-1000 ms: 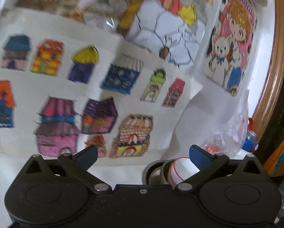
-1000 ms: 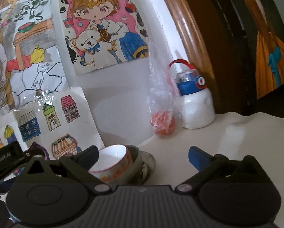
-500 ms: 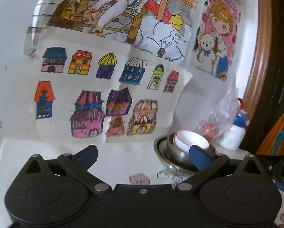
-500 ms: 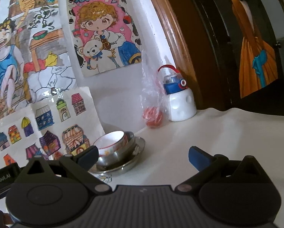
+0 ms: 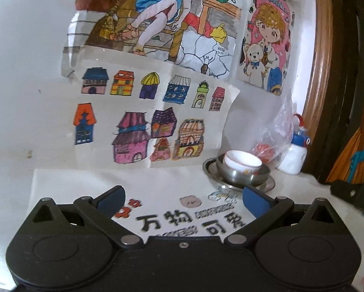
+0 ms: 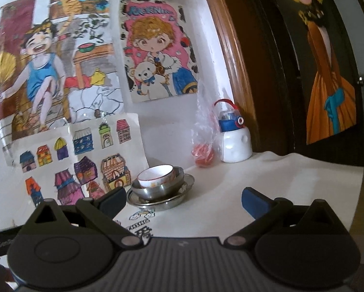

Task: Organize plates and bowls

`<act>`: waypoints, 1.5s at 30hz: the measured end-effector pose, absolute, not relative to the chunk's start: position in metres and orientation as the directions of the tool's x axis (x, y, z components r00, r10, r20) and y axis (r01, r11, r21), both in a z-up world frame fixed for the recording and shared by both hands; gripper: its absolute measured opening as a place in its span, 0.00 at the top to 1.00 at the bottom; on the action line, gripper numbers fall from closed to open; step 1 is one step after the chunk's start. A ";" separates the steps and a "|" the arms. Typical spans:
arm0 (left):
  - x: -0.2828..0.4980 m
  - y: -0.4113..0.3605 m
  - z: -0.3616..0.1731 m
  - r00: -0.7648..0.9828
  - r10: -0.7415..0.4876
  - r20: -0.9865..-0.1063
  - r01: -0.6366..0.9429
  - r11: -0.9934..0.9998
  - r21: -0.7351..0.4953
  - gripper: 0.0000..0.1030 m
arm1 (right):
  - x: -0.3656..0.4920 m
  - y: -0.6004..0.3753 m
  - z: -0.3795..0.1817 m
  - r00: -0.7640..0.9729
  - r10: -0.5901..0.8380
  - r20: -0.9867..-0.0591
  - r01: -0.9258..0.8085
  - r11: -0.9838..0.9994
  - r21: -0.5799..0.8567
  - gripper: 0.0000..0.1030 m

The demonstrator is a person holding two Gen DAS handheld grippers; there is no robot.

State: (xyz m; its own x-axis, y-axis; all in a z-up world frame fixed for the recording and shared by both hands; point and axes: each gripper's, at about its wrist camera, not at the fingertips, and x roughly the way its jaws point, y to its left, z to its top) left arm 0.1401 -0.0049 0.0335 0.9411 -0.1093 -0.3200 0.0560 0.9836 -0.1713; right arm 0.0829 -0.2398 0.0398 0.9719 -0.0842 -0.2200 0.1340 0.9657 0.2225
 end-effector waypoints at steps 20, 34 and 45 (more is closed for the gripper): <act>0.071 0.008 0.023 0.944 -0.099 -0.316 0.065 0.991 -0.116 0.01 | 0.017 -0.223 0.023 0.971 -0.059 -0.230 0.107 0.973 0.206 0.00; 0.049 0.015 0.013 0.938 -0.089 -0.335 0.053 0.992 -0.115 0.01 | -0.007 -0.216 0.010 0.967 -0.034 -0.251 0.085 0.977 0.196 0.00; 0.041 0.017 0.001 0.926 -0.084 -0.367 0.046 0.993 -0.111 0.01 | -0.012 -0.217 0.004 0.960 -0.025 -0.278 0.084 0.976 0.200 0.00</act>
